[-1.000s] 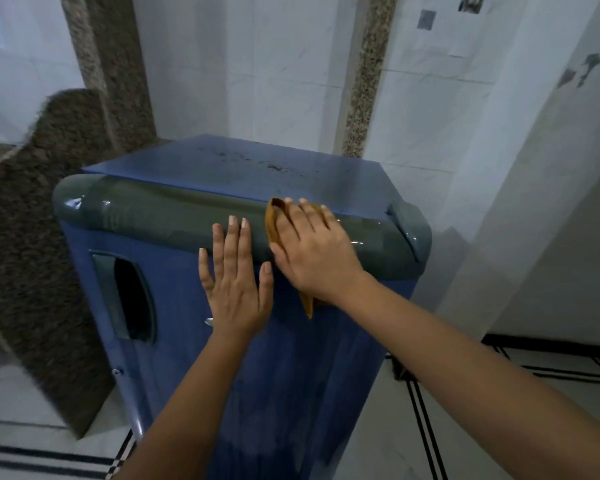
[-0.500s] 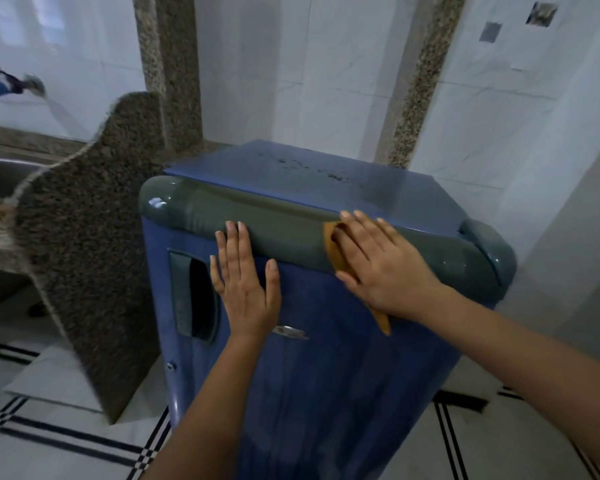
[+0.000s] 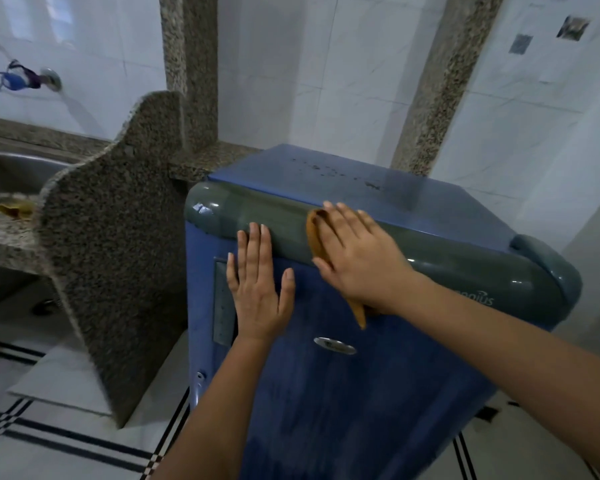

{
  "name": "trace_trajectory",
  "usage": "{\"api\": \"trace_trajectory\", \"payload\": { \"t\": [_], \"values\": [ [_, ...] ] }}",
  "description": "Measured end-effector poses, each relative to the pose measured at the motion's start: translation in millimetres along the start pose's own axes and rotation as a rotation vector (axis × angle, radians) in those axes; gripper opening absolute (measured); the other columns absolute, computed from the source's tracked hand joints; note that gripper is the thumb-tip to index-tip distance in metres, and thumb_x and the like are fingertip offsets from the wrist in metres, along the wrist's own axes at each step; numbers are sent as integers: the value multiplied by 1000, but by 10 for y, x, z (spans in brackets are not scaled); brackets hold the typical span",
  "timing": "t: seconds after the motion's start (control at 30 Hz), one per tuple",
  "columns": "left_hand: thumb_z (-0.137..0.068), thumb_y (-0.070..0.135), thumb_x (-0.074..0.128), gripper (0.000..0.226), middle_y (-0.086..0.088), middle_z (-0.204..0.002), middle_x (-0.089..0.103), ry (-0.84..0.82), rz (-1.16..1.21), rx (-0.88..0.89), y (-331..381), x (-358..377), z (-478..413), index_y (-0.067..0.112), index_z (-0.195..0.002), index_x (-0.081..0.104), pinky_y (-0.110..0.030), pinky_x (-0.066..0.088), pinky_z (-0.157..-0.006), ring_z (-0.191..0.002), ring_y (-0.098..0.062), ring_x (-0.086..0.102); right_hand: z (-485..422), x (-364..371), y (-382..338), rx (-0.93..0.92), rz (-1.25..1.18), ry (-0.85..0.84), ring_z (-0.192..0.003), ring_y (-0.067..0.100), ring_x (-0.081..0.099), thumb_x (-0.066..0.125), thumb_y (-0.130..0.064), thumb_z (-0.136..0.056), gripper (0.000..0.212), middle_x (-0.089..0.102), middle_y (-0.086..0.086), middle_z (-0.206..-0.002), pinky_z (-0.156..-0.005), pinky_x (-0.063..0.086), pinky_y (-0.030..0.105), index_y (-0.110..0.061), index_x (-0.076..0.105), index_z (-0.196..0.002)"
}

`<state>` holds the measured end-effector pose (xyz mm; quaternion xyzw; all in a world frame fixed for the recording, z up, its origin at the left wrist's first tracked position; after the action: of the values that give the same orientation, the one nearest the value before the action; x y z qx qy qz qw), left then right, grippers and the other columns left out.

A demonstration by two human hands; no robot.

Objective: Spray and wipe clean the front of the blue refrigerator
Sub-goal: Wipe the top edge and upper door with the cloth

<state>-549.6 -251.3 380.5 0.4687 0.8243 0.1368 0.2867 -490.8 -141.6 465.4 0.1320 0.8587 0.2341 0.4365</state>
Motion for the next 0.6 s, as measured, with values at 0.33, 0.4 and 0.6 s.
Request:
{"api": "trace_trajectory", "payload": {
  "t": [0.33,0.4,0.6],
  "values": [
    [-96,51,12,64,-5,-152,16,9,-10,-76,-242,-64,13,10,-145,15,-36,3,-115,-143,-10,0,48,-14,-24,-61,16,-7,-124,37,47,35,-40,-89,56,44,22,-138,-99,40,50,-3,44,-131],
    [-96,50,12,64,-5,-152,14,12,0,-108,-310,-75,46,9,-145,14,-34,1,-115,-143,-9,-1,-273,33,-204,-40,-21,-50,-122,36,49,32,-40,-89,59,46,22,-137,-97,42,50,-2,47,-131],
    [-95,53,8,69,-3,-152,4,88,140,-320,-399,-91,37,6,-145,6,-26,-4,-114,-141,-6,-3,-585,75,-508,-257,23,-103,-133,34,36,27,-40,-91,57,35,16,-146,-103,34,49,-11,41,-138]
  ]
}}
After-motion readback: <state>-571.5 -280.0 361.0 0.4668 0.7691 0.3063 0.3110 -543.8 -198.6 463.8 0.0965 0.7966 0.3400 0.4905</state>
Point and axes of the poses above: each hand's wrist, its own z-axis away from the middle knuckle, its own x-axis out of the palm, y = z × x, the point moved 6 cm from there along -z, towards the middle knuckle
